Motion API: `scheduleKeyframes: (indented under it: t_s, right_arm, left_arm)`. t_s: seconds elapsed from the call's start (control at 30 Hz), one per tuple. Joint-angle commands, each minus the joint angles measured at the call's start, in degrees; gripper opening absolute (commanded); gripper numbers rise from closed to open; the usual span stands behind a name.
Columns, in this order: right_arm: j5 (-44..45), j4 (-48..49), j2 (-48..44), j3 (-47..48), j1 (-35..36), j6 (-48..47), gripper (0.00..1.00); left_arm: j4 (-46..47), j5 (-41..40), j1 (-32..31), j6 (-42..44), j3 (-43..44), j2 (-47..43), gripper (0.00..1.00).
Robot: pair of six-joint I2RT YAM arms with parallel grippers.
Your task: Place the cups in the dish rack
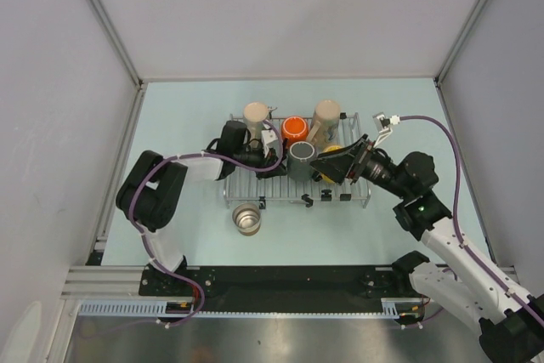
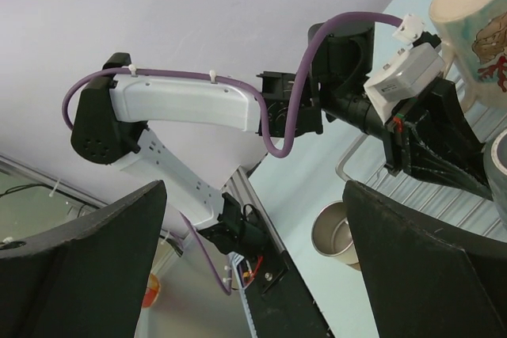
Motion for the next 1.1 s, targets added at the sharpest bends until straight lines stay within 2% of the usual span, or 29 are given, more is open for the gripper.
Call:
scheduleKeyframes:
  t_s: [0.0, 0.03, 0.1, 0.17, 0.3, 0.33, 0.37, 0.5, 0.57, 0.73, 0.9, 0.97, 1.0, 1.07]
  right_arm:
    - [-1.10, 3.29, -0.39, -0.45, -0.31, -1.47, 1.00]
    - [-1.10, 3.29, -0.30, -0.46, -0.39, -1.55, 1.00]
    - [-0.84, 3.29, 0.05, -0.63, -0.39, -1.73, 1.00]
    - [-0.67, 3.29, 0.23, -0.72, -0.57, -1.82, 1.00]
    - [-0.84, 3.64, 0.32, -1.16, -0.83, -1.56, 1.00]
    - [-0.84, 3.82, 0.32, -1.42, -0.75, -1.55, 1.00]
    - [-0.84, 3.91, 0.32, -1.51, -0.92, -1.55, 1.00]
    - [-1.02, 4.17, 0.49, -2.04, -1.44, -1.47, 1.00]
    - [-1.02, 4.35, 0.75, -2.39, -1.53, -1.47, 1.00]
    - [-0.49, 1.72, 0.67, -2.04, -1.54, -4.62, 1.00]
    - [0.65, -4.87, 1.81, 0.86, -0.49, -10.86, 1.00]
    - [3.62, -8.72, 3.64, 2.09, 3.28, -15.33, 1.00]
    - [5.21, -9.96, 4.44, 3.83, 4.95, -17.01, 1.00]
    - [9.50, -13.21, 7.24, 5.77, 11.54, -22.17, 1.00]
  left_arm:
    - [1.59, 1.14, -0.92, 1.77, 1.22, 0.34, 0.00]
    - [1.32, 1.05, -1.01, 1.68, 1.12, 0.07, 0.00]
    - [-0.08, 0.96, -1.09, 1.15, 1.64, -0.10, 0.11]
    - [-2.98, 0.27, -1.53, 1.68, 1.74, -1.15, 0.25]
    - [-4.47, -1.32, -1.97, 3.08, -0.80, -4.40, 0.38]
    - [-4.65, -2.19, -2.06, 2.82, -1.16, -5.02, 0.51]
    - [-5.35, -2.20, -2.15, 2.65, -1.42, -5.81, 0.54]
    - [-6.85, -2.72, -2.32, 2.56, -3.26, -8.36, 0.80]
    - [-7.20, -2.64, -2.32, 2.38, -3.88, -9.15, 0.99]
    - [-12.73, -1.24, -2.32, 2.21, -2.39, -13.19, 1.00]
    - [-19.41, -1.23, -1.71, 3.35, -1.17, -23.64, 1.00]
    - [-20.56, -2.89, -1.36, 2.56, -1.51, -29.18, 1.00]
    - [-21.00, -6.38, -1.27, 2.04, -1.78, -31.11, 1.00]
    - [-22.92, -10.01, -1.27, 0.89, -2.21, -35.07, 1.00]
